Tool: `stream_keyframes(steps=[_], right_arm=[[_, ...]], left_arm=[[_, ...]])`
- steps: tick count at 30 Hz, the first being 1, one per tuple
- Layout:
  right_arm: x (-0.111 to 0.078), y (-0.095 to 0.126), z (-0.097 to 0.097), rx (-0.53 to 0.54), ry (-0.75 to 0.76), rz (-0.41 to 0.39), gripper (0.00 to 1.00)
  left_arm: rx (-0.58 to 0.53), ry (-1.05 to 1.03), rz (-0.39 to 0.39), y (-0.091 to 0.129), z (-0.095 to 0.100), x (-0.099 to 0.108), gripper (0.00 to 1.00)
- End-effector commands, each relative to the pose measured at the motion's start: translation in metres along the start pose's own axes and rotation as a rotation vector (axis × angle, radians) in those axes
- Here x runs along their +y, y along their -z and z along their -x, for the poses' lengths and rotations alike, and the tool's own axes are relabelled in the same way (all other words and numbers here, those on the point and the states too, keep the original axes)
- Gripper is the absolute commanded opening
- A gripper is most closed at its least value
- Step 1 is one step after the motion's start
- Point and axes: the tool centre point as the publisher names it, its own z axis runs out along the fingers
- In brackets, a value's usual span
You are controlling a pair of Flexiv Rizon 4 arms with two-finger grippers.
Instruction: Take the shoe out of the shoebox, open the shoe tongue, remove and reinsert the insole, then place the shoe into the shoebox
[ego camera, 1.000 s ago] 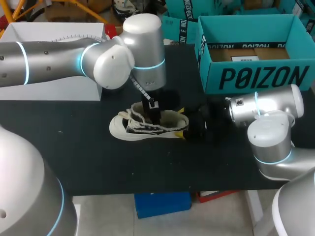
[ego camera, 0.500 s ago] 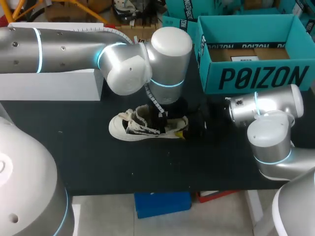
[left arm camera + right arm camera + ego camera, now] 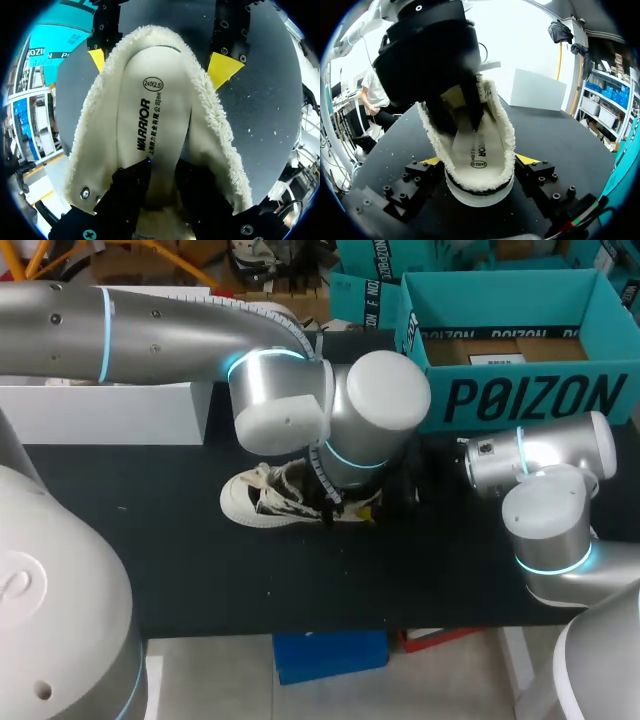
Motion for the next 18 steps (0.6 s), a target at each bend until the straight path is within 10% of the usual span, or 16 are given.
stream_keyframes(steps=[1, 18], right_arm=[[0.000, 0.001, 0.003, -0.001, -0.003, -0.003, 0.00], [0.000, 0.001, 0.003, -0.001, -0.003, -0.003, 0.00]], left_arm=[[-0.096, 0.003, 0.004, -0.066, -0.014, 0.014, 0.34], [-0.259, 0.056, -0.021, -0.122, 0.023, 0.031, 0.32]])
